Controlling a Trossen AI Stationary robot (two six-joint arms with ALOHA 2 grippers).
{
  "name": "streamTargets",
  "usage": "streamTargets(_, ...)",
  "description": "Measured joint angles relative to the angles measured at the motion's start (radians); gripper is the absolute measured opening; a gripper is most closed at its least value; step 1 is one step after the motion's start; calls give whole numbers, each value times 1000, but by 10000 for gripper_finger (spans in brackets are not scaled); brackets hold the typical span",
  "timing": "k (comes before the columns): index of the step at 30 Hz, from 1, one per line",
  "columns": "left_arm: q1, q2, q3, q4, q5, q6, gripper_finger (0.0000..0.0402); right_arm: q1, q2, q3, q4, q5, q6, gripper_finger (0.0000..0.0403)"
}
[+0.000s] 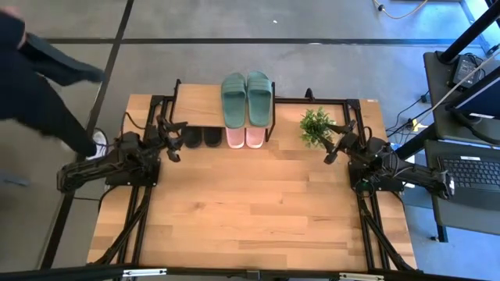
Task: Pick and place slides into the shelf
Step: Return to Home Position
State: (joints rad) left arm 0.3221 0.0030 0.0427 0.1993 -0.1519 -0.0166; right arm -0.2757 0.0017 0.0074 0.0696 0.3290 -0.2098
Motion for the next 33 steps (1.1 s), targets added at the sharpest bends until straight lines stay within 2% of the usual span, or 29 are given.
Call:
streamTargets(8, 41, 84, 85, -3, 15, 0, 182, -5, 0, 0, -1, -1, 56, 242)
streamTargets(15, 42, 164, 56, -27, 16, -35, 182, -5, 0, 0, -2, -1, 74, 242)
streamTargets(25, 42, 144, -15, -23, 16, -117, 182, -5, 0, 1, -3, -1, 48, 242)
streamTargets(33, 42, 71, 65, -44, -3, -139, 182, -5, 0, 1, -3, -1, 47, 242)
